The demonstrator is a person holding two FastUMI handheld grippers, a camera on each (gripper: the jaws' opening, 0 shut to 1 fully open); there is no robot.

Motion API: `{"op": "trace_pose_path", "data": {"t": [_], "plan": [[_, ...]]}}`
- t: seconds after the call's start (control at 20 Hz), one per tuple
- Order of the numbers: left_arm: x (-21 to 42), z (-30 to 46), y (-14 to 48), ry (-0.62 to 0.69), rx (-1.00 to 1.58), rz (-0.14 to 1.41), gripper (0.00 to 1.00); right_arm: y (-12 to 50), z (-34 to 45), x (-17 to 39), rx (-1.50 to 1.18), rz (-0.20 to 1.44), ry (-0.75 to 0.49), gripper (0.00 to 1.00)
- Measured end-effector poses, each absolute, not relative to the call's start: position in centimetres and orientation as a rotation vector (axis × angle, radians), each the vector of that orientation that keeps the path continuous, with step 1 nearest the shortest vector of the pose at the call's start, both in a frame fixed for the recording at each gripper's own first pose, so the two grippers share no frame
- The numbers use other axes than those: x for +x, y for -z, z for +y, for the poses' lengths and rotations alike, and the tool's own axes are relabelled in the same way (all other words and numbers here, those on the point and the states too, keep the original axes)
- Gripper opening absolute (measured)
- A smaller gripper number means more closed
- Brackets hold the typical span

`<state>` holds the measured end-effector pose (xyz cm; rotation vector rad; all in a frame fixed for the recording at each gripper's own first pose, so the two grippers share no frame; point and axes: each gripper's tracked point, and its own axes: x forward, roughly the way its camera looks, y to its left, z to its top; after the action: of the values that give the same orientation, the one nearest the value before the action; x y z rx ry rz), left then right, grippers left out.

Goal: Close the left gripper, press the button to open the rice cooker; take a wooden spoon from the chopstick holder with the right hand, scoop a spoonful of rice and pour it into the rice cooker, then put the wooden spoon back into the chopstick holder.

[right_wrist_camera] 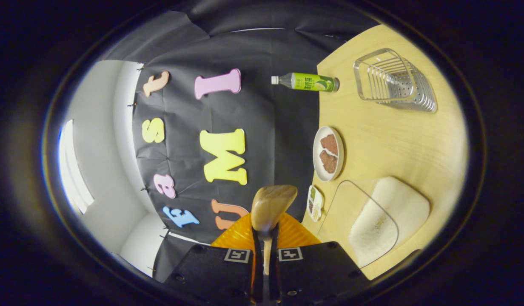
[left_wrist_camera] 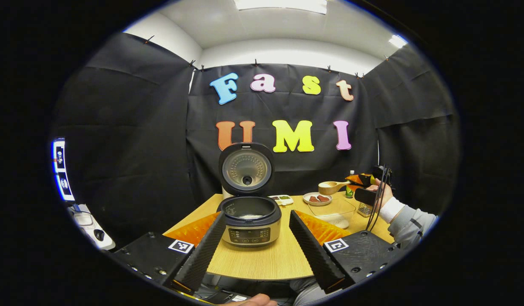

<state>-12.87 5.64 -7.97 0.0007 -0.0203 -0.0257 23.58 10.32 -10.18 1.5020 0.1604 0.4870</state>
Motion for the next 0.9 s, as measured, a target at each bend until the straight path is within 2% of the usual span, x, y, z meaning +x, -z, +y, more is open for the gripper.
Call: {"op": "trace_pose_path", "data": {"t": [0.4,0.7,0.9], "plan": [[-14.2,8.6,8.1,-0.007,0.000,-0.030,0.96,7.1,20.4,21.2,1.399,0.220,-0.557,0.10],[-15.5,11.0,8.2,-0.046,0.015,-0.033,0.96,5.2,29.7,18.3,1.202,0.245,-0.625,0.11],[-15.8,11.2,8.7,-0.048,0.028,-0.041,0.96,4.5,34.1,16.8,1.024,0.191,-0.600,0.10]]}}
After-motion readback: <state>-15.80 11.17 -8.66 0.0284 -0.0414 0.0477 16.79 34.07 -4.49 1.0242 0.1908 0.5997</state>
